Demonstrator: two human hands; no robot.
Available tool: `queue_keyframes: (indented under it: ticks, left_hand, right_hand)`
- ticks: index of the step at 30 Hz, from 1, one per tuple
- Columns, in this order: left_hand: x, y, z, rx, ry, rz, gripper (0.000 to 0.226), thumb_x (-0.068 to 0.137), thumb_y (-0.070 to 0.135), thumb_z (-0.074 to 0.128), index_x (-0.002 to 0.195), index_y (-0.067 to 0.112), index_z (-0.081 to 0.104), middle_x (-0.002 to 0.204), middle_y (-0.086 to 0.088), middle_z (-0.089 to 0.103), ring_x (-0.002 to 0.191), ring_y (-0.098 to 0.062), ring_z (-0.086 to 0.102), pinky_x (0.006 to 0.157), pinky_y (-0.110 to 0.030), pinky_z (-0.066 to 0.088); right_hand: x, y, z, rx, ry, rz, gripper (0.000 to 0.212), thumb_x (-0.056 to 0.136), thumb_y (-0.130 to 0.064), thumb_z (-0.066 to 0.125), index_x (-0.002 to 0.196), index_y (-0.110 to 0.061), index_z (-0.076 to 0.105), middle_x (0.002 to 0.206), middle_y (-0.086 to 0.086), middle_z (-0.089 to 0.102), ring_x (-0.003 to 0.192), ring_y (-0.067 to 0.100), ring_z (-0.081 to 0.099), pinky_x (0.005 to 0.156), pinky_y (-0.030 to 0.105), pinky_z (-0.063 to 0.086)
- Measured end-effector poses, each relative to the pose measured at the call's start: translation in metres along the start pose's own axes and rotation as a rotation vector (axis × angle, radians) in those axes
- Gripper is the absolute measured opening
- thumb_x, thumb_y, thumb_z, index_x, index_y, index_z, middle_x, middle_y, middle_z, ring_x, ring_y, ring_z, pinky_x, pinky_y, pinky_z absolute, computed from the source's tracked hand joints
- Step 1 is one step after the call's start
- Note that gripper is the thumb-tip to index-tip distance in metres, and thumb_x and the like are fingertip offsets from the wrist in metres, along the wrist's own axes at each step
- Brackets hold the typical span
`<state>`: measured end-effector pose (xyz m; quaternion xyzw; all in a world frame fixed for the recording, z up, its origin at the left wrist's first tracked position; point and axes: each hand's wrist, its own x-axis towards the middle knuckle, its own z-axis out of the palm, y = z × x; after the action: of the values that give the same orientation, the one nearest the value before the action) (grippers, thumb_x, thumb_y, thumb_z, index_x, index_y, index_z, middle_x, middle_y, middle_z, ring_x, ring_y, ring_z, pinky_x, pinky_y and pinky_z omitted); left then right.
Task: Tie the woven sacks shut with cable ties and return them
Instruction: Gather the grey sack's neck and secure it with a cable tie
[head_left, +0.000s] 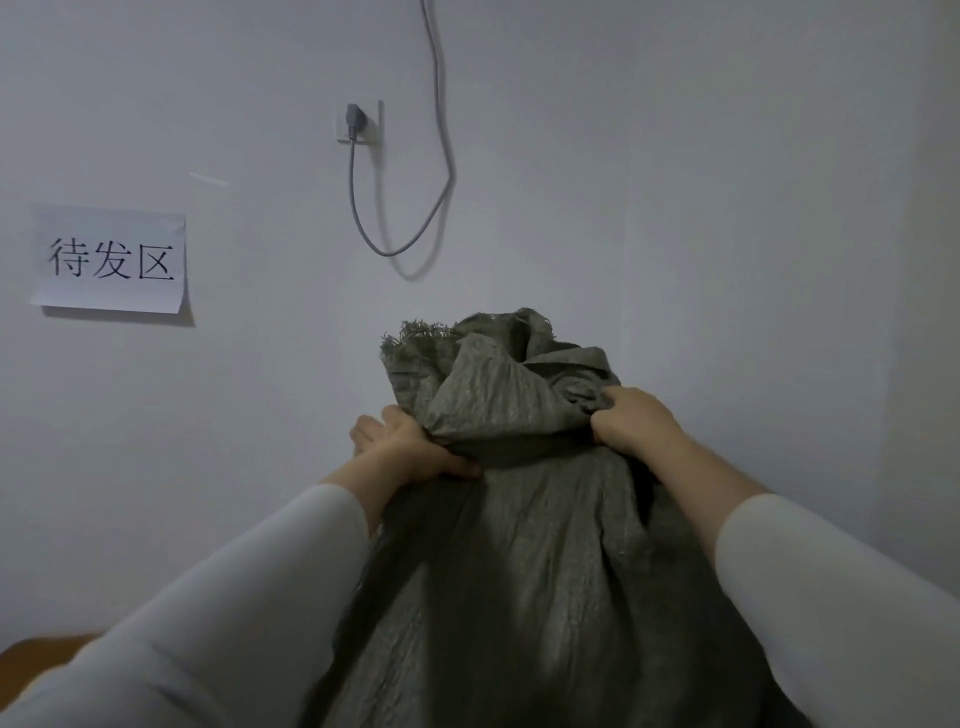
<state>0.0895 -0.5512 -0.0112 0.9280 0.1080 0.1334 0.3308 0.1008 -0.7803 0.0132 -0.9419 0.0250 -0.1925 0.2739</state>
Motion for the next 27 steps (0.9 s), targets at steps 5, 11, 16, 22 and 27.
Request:
queue_keyframes:
  ticks: [5,11,16,22,27]
  left_hand:
    - [0.013,-0.010,0.010,-0.223,-0.217,-0.064,0.139,0.038,0.057,0.087,0.143,0.009,0.009,0.140,-0.014,0.035,0.129,-0.034,0.038,0.106,-0.045,0.038]
    - [0.017,-0.006,0.016,-0.359,-0.312,0.100,0.069,0.058,0.029,0.087,0.118,0.015,0.055,0.115,-0.003,0.059,0.107,-0.026,0.056,0.094,-0.031,0.044]
    - [0.019,-0.004,0.016,-0.346,-0.212,0.145,0.067,0.061,0.023,0.086,0.120,0.010,0.056,0.122,-0.008,0.059,0.113,-0.028,0.054,0.096,-0.033,0.045]
    - [0.015,0.008,0.006,-0.209,-0.089,0.151,0.056,0.062,0.020,0.085,0.110,0.006,0.061,0.114,-0.012,0.062,0.107,-0.030,0.057,0.091,-0.036,0.048]
    - [0.011,0.021,0.002,-0.183,-0.075,0.123,0.061,0.058,0.019,0.087,0.110,0.004,0.058,0.113,-0.013,0.062,0.107,-0.030,0.058,0.090,-0.036,0.050]
  right_hand:
    - [-0.005,-0.003,0.000,-0.190,-0.046,0.079,0.006,0.076,-0.019,0.046,0.079,-0.014,0.049,0.095,0.005,0.051,0.104,0.028,0.047,0.097,0.040,0.031]
    - [-0.002,0.005,0.001,0.044,-0.085,0.097,0.012,0.077,-0.007,0.056,0.086,-0.001,0.051,0.091,0.013,0.052,0.085,0.028,0.052,0.057,0.026,0.036]
    - [0.004,0.008,0.005,0.102,-0.034,0.101,0.025,0.078,-0.003,0.054,0.102,0.003,0.058,0.098,0.017,0.055,0.098,0.032,0.058,0.072,0.029,0.043]
    - [0.007,0.006,0.013,0.049,0.049,-0.007,0.009,0.081,0.002,0.045,0.084,-0.003,0.053,0.089,0.013,0.051,0.083,0.026,0.049,0.069,0.026,0.036]
    - [0.006,0.011,0.019,0.258,0.259,-0.003,0.023,0.078,0.005,0.044,0.062,-0.010,0.038,0.069,0.007,0.045,0.074,0.025,0.048,0.055,0.027,0.031]
